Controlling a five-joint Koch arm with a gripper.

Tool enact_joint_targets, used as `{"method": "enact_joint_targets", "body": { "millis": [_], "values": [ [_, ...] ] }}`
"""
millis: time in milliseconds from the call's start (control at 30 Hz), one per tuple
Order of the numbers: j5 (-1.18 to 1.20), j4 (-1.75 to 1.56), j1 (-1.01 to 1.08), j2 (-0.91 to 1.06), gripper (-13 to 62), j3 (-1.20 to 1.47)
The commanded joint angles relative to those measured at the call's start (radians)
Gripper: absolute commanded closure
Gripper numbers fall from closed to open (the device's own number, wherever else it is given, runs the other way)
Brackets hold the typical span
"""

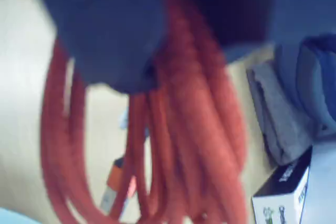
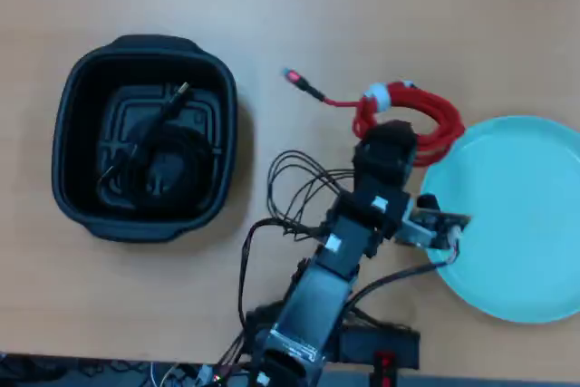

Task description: Put a black charging cable in a black bowl and put a red charging cable in a green bowl

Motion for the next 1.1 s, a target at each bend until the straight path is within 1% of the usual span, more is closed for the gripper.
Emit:
{"method": "enact_joint_targets", "body": {
  "millis": [0,233,433,600,767,933,1067],
  "values": [
    [-0.018,-0.078,0.069,0.087,56.8,-0.331],
    [0.014,-0.086,0.379,0.083,56.8,-0.127],
    [0.018,-0.155,0.584,0.063,56.8,0.006],
    [0.041,-0.261,0.626,-0.118,56.7,0.083],
    [0.063,-0.316,0.609,-0.333,56.8,0.064],
    [0.063,-0.322,0.632,-0.431,56.8,-0.028],
    [0.061,-0.316,0.696,-0.505,56.7,-0.121]
  ]
}}
